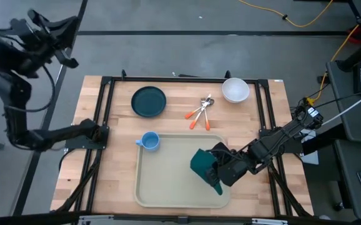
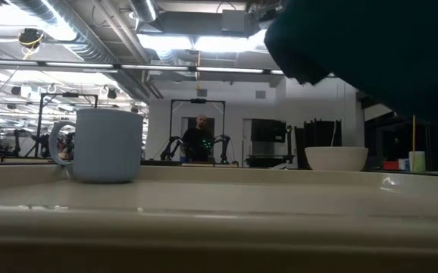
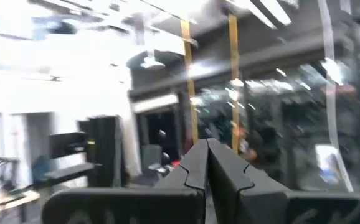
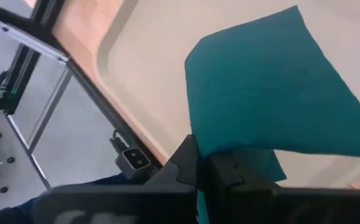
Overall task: Set up tray
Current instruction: Put the dark green napkin on the right of the light brown serving tray
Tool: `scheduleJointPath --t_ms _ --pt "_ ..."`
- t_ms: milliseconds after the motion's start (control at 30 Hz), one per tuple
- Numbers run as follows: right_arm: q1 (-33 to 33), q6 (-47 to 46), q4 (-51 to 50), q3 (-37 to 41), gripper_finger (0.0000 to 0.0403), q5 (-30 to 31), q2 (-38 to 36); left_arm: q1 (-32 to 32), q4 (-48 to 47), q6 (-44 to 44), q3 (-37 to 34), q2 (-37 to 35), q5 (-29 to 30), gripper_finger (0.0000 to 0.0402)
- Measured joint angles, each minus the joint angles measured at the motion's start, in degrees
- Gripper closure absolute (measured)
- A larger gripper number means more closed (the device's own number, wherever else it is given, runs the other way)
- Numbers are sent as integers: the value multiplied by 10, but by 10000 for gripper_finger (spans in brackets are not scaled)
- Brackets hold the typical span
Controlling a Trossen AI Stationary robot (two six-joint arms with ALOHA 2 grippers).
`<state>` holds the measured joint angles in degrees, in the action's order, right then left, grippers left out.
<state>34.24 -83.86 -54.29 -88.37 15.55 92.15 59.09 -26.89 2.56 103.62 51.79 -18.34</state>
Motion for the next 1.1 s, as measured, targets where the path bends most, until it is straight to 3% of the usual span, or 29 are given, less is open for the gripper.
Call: scheduleJointPath --t_ms 133,300,467,567,800,1100 --pt "-1 3 0 0 396 9 0 -8 144 37 -183 -83 13 400" --pt "-3 5 1 0 396 20 0 -40 354 183 -422 -136 -76 400" --pt "-12 5 10 0 396 19 0 -108 408 198 -569 -168 -98 399" --pt "-17 2 13 0 396 19 0 -162 398 173 -623 -174 -82 399" --pt "-32 -31 -6 11 396 -11 0 -272 349 115 -701 -192 55 399" --pt "-2 -108 9 83 396 -113 1 -301 331 71 -704 -194 98 398"
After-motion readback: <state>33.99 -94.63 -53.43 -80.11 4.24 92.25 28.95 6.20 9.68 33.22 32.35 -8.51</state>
